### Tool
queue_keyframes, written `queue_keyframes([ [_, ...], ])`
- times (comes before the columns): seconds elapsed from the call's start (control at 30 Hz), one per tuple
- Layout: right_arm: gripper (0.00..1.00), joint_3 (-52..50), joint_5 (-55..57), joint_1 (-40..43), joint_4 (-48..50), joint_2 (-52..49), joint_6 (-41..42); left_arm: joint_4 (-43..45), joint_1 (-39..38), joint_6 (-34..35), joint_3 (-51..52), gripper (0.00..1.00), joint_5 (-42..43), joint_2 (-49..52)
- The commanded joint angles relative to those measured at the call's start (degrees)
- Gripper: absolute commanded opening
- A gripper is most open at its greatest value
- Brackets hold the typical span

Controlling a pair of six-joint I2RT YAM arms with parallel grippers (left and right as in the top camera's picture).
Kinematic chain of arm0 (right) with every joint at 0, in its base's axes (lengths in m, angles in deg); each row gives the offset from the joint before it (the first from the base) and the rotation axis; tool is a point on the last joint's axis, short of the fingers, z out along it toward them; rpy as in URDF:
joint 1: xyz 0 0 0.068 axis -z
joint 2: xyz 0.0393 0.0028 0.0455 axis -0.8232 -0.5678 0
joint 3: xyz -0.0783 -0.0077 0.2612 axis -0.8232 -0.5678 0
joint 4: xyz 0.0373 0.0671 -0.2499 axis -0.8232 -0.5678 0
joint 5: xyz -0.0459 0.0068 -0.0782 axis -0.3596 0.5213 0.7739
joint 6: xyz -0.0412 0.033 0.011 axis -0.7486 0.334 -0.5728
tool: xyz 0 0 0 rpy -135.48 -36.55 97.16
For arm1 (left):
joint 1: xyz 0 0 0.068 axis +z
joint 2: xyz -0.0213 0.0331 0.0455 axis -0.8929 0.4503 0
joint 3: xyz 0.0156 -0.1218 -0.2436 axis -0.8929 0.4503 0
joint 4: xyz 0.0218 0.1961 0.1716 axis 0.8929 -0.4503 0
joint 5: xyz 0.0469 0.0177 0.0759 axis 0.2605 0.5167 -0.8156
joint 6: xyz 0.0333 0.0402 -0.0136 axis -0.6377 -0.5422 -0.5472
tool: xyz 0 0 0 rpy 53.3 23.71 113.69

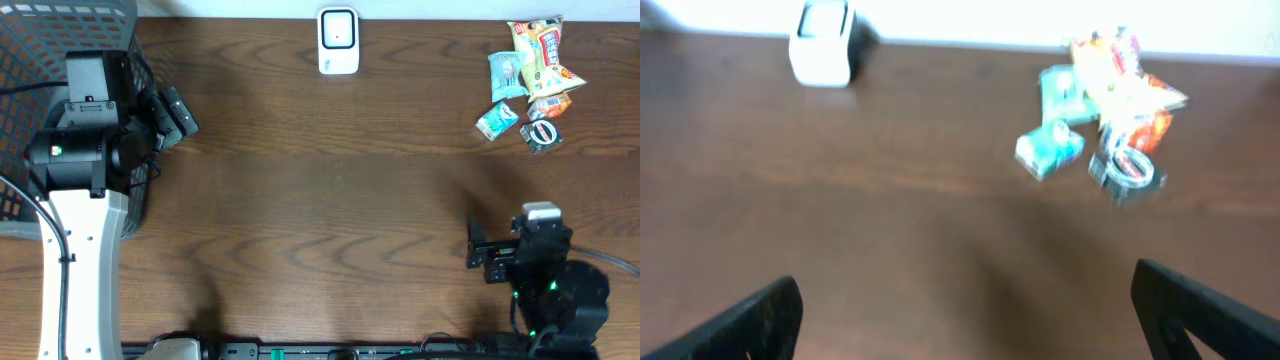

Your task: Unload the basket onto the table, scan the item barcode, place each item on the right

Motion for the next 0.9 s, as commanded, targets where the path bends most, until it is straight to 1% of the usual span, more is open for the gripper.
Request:
queue_keyframes([
  [0.0,0.99,-5.44,0.48,0.24,4.52,5.07,-2.21,-0.09,0.24,0.5,0.0,0.98,-0.33,-0.33],
  [0.1,0.99,-10.99,0.52,0.24,11.58,8.48,-1.25,-0.09,0.24,0.5,0.0,0.98,-0.33,-0.33],
  [0.3,0.99,-18.16,0.5,0.15,21.33,10.82,3.08,-0.09,0.24,0.5,0.0,0.98,-0.33,-0.33],
  [0.33,0.99,-20.09,0.5,0.02,24.26,11.06,3.65,-0.09,0.24,0.5,0.0,0.98,-0.33,-0.33],
  [0.57,0.99,-27.67,0.87,0.02,34.99,14.53,3.67,-0.09,0.24,0.5,0.0,0.98,-0.33,-0.33],
  [0.63,0.99,-29.73,1.16,0.04,37.11,15.85,4.83,-0.09,0.24,0.52,0.0,0.98,-0.33,-0.33],
  [0.7,0.99,-29.57,2.69,0.02,35.85,15.74,6.58,-0.09,0.24,0.5,0.0,0.98,-0.33,-0.33],
  [0.87,0.99,-29.59,4.63,-0.07,32.98,15.76,6.58,-0.09,0.24,0.52,0.0,0.98,-0.33,-0.33],
])
